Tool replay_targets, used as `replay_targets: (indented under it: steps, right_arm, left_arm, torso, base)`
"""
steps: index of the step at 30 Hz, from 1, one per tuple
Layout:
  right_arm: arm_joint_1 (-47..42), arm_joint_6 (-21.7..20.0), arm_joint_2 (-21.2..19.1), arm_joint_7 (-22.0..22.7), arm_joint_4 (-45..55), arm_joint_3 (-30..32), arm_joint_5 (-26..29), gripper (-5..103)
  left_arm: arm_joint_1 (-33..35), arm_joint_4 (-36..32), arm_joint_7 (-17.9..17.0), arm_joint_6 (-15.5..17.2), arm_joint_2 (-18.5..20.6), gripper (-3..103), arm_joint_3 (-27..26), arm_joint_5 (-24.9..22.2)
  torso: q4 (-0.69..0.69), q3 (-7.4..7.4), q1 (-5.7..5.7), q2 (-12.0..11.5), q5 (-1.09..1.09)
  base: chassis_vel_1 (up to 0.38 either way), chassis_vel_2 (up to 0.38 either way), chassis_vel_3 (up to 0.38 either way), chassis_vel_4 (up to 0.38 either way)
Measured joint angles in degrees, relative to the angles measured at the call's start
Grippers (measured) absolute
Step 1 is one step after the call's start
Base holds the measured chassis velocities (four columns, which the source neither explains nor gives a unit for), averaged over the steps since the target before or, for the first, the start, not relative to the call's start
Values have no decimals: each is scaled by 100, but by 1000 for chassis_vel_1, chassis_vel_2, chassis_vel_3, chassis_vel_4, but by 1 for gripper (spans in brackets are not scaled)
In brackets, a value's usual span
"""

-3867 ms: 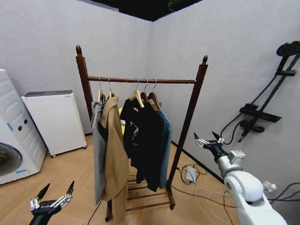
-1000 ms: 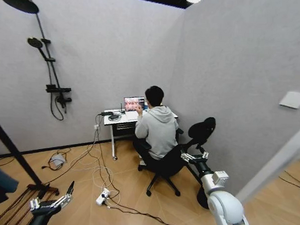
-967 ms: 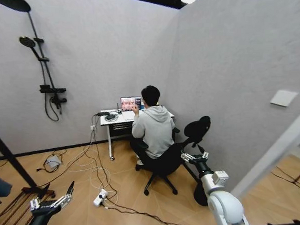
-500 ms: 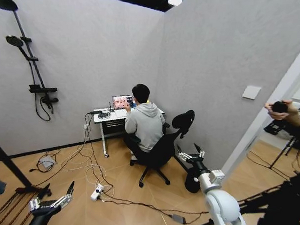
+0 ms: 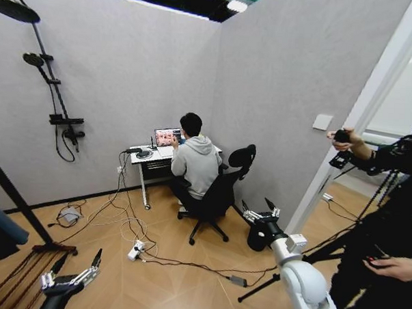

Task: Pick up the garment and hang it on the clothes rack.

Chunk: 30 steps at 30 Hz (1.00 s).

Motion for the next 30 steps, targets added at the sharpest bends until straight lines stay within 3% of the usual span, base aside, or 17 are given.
replay_targets:
  steps: [30]
  right_arm:
    - [382, 164, -106, -125, -576, -247, 36, 100]
  left_arm:
    - [1, 0, 0, 0, 0, 100, 0, 0]
  torso:
    - [-1, -1, -3, 2, 1]
  base:
    - [156, -159, -150, 152]
